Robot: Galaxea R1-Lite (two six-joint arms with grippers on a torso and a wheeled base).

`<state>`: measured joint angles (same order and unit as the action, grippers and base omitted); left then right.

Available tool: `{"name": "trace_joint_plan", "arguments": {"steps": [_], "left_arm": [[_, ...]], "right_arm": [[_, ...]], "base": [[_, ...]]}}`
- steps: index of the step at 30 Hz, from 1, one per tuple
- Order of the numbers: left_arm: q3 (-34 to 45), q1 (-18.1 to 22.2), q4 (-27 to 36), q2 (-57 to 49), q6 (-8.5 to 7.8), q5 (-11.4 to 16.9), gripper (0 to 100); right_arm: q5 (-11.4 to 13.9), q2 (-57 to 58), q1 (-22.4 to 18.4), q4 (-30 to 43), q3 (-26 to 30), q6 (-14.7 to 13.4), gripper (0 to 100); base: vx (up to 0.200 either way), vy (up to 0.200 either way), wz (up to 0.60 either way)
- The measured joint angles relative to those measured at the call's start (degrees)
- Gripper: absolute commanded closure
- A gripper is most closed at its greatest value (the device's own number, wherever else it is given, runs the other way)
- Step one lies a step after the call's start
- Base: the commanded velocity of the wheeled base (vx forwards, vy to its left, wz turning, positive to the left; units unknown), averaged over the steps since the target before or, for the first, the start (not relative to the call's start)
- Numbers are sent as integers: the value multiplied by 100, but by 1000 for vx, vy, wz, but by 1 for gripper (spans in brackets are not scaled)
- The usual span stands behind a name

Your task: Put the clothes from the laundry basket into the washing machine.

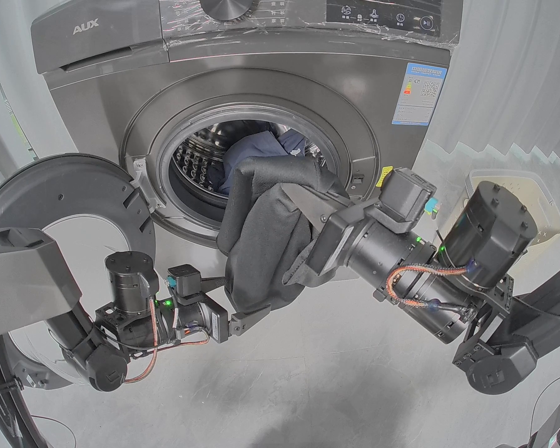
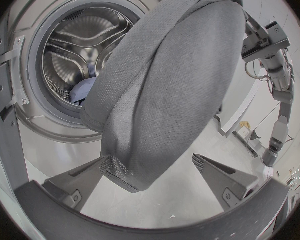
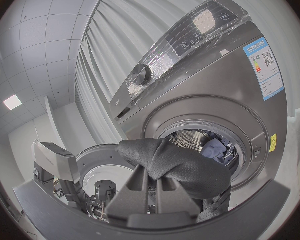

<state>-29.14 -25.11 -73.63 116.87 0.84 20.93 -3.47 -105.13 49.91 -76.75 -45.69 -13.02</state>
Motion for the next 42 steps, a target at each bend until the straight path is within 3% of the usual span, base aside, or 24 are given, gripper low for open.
{"name": "trace_joint_plan", "arguments": {"steps": [7,8,18,26,42], "left_arm": [[-208,15,-189,267,77,-134,0],[-223,12,-210,297,82,-152,100],[-127,-13,-610,388,121,-277,100],[588,-140,-1431,315,134,-268,100],[1376,-490,-1530,-1053,217,-169,100]], "right_arm": [[-13,0,33,-71,16,0,100],[-18,0,37,-87,18,2,100],[-20,-40,44,-128,66,9,100],[-24,-149,26,-222,68,13,100],[-33,-608,-206,-286,276,65,100]], "base": [[0,0,0],[0,0,0],[0,0,0],[0,0,0],[0,0,0]]}}
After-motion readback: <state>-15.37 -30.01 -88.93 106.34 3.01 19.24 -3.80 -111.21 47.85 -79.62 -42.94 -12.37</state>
